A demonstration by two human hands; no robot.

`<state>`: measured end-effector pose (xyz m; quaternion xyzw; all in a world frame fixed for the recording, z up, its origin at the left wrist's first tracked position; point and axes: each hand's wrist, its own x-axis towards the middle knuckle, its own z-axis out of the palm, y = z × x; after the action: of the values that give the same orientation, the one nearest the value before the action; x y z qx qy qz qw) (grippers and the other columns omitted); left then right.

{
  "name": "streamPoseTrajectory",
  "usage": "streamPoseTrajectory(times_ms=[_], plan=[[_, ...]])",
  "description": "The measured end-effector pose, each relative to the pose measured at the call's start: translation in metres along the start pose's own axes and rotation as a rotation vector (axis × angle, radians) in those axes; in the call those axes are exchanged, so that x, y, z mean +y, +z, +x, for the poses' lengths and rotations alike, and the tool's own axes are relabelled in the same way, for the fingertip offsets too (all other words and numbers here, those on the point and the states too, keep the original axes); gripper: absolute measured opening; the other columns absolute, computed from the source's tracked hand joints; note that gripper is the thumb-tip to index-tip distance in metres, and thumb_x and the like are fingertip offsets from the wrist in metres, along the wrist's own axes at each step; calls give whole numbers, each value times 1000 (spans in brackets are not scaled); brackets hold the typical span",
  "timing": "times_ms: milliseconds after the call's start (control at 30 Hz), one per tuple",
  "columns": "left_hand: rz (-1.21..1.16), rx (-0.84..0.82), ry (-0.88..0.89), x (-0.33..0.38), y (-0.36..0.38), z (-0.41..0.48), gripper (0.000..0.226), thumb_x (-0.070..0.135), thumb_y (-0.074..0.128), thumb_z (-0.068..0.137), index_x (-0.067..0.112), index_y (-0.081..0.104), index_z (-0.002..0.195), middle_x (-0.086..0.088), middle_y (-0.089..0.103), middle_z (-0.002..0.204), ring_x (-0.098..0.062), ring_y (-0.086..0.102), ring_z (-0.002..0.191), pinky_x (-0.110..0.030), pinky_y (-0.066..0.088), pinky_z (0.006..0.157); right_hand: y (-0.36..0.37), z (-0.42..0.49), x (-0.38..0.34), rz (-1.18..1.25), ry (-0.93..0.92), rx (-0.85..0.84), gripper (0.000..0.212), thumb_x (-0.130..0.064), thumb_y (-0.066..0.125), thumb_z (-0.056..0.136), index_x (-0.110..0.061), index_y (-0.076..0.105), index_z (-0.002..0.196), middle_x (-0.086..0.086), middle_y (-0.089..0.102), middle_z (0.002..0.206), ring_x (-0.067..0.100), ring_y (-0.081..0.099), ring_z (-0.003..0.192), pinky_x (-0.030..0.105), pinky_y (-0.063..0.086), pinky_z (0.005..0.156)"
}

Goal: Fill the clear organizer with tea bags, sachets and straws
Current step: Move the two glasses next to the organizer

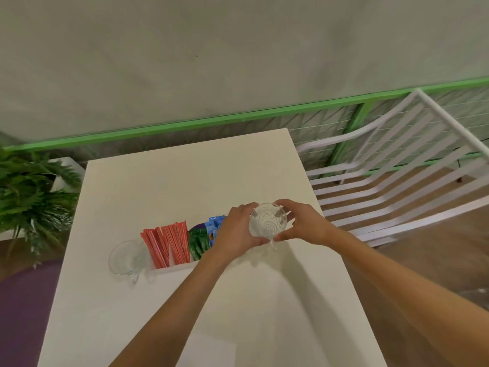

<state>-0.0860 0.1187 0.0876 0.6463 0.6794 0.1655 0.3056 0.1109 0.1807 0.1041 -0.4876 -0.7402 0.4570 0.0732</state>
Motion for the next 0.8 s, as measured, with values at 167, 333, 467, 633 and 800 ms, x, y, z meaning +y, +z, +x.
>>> streamPoseTrajectory(times_ms=[167,333,467,633,800], plan=[[326,-59,29,0,21,18,87,55,80,62,24,42,134,4,44,137,-20,34,130,-41,24,110,9,10,32,36,29,-53,87,-24,93,55,-24,50,131,-5,63,107,8,63,87,14,49,74],[507,-158,41,-6,27,29,90,58,76,67,18,39,140,2,26,152,-21,11,146,-53,-2,119,23,24,52,24,36,-77,90,-26,94,54,-23,49,132,-2,65,110,14,64,90,15,48,76],[676,-211,71,-6,32,38,91,61,71,71,13,38,140,-2,20,156,-25,4,148,-58,-4,118,31,30,63,23,28,-90,91,-26,94,54,-22,47,132,-3,63,108,11,62,86,8,44,69],[669,-211,71,-9,39,37,91,59,73,71,13,37,140,-2,22,155,-25,8,148,-57,-6,116,36,28,69,42,23,-96,91,-27,94,54,-21,45,132,-7,62,108,9,61,89,7,43,70],[640,-202,47,-10,41,30,90,58,71,74,15,33,143,-2,23,154,-23,14,145,-57,-4,117,37,25,68,31,11,-89,92,-29,93,55,-20,44,133,-7,62,109,8,61,89,7,43,71]])
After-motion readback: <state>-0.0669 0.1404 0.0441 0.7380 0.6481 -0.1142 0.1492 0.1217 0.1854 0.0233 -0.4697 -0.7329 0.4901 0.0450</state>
